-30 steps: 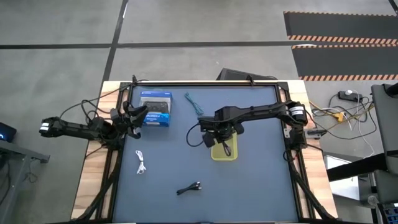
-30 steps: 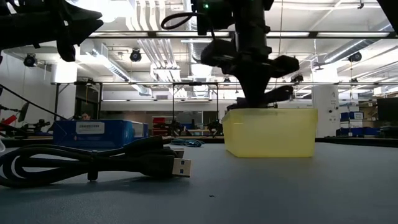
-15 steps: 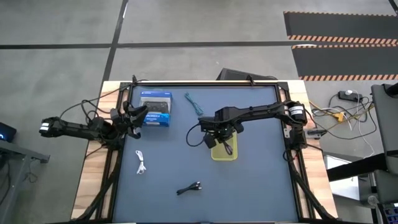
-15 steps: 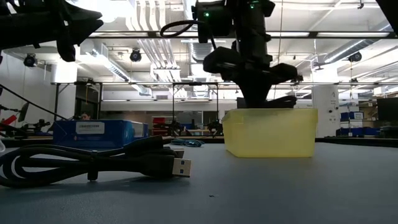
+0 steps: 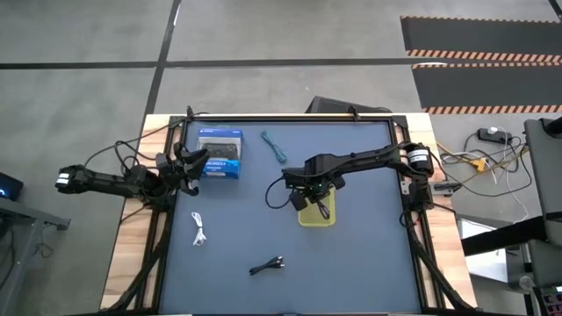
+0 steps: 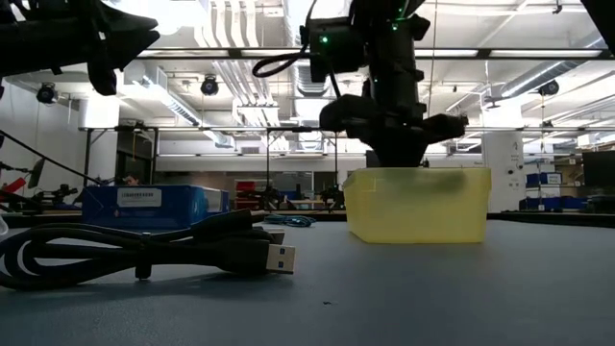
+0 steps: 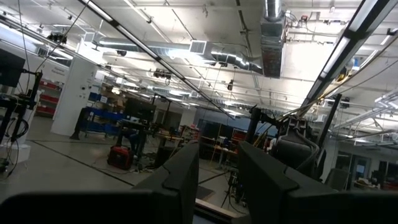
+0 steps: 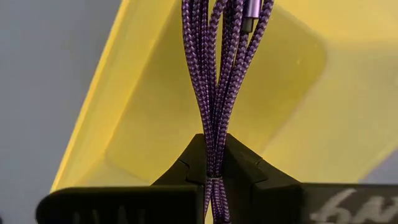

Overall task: Pick and place USB-C Cables
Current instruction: Put the black purple charger cable into the yellow bin

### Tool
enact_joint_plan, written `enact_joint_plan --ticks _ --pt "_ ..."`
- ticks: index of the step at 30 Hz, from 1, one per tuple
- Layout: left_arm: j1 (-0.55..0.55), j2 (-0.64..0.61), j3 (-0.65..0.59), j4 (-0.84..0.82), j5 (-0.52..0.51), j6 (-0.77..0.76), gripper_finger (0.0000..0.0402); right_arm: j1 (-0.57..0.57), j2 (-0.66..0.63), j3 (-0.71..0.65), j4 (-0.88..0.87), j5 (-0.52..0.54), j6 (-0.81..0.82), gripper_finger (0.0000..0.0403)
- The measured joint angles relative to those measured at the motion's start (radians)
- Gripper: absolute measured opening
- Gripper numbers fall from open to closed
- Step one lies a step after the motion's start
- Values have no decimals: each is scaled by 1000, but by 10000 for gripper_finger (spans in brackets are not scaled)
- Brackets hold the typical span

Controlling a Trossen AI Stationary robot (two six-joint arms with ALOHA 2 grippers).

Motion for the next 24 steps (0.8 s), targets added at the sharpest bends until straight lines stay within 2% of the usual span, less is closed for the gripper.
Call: enact_joint_plan --ticks 17,24 --pt "0 0 0 0 0 0 95 -12 1 -125 148 1 -17 15" --pt "0 0 0 0 0 2 95 -15 1 -133 159 2 -24 15"
